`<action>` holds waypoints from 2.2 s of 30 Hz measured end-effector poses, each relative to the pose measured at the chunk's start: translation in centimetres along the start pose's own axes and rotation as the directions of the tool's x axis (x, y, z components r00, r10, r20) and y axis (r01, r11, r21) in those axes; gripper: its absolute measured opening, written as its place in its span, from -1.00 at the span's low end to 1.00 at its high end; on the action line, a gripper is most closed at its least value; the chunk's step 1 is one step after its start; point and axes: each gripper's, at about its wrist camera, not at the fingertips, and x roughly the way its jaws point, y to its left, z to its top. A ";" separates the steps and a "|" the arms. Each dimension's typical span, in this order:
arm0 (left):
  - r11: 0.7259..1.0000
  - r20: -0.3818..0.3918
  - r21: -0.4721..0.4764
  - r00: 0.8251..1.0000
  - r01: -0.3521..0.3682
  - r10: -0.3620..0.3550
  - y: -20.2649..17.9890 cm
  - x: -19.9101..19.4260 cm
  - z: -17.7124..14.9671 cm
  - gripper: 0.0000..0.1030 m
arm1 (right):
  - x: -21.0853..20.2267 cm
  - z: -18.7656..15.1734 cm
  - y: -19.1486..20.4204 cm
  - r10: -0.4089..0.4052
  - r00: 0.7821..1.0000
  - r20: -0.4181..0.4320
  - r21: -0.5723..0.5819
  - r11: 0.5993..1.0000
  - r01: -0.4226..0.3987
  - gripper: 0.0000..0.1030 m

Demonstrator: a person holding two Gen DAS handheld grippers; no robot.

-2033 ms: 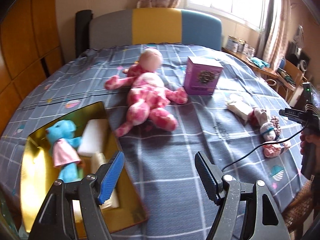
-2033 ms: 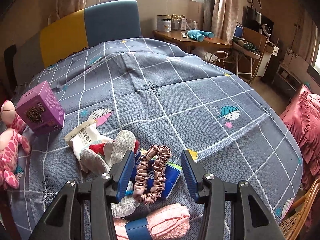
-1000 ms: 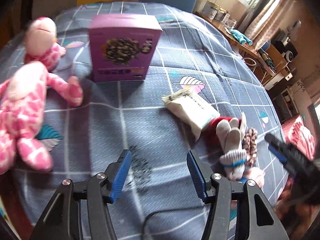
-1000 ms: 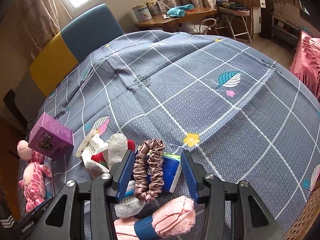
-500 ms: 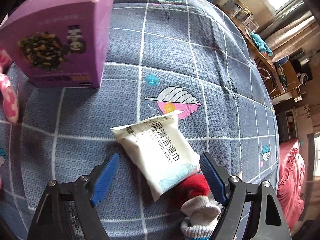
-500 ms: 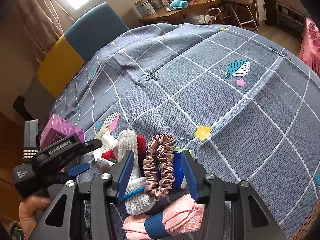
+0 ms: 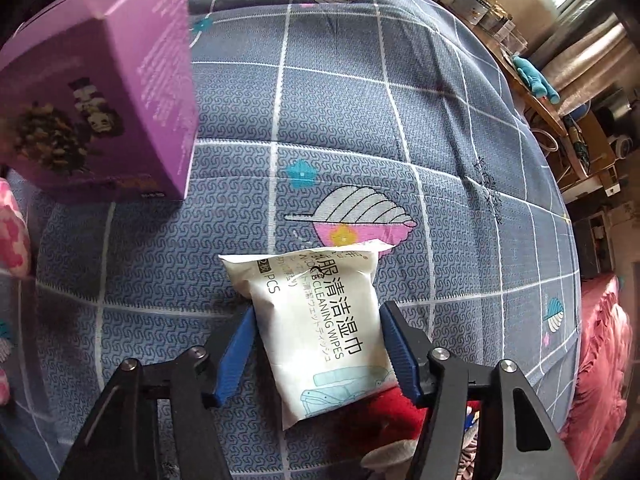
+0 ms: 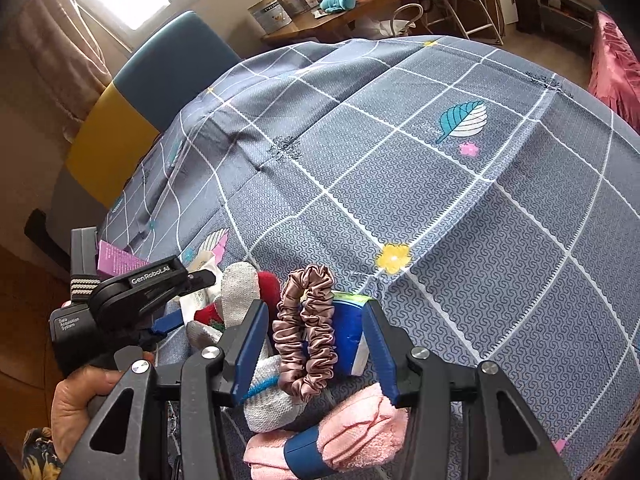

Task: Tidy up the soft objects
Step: 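Move the left tool to the white wipes packet and grasp it, then close the right tool on the brown satin scrunchie, then carry the wipes packet into the gold tray and open the left tool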

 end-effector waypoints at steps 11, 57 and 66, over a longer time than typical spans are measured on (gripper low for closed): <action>0.991 0.132 0.136 0.991 -0.004 -0.015 7.3 -8.3 -5.3 0.20 | -0.4 0.3 -0.9 -0.032 0.999 0.031 0.035 0.999 0.031 -0.04; 0.973 0.454 0.184 0.890 -0.139 0.041 17.1 -19.1 -20.6 0.18 | 4.3 -2.8 5.6 -0.330 0.942 0.065 -0.459 0.828 0.322 -0.76; 0.976 0.505 0.137 0.860 -0.169 0.078 19.2 -21.5 -21.7 0.18 | 2.6 -3.0 6.8 -0.284 0.946 0.155 -0.481 0.815 0.324 -0.77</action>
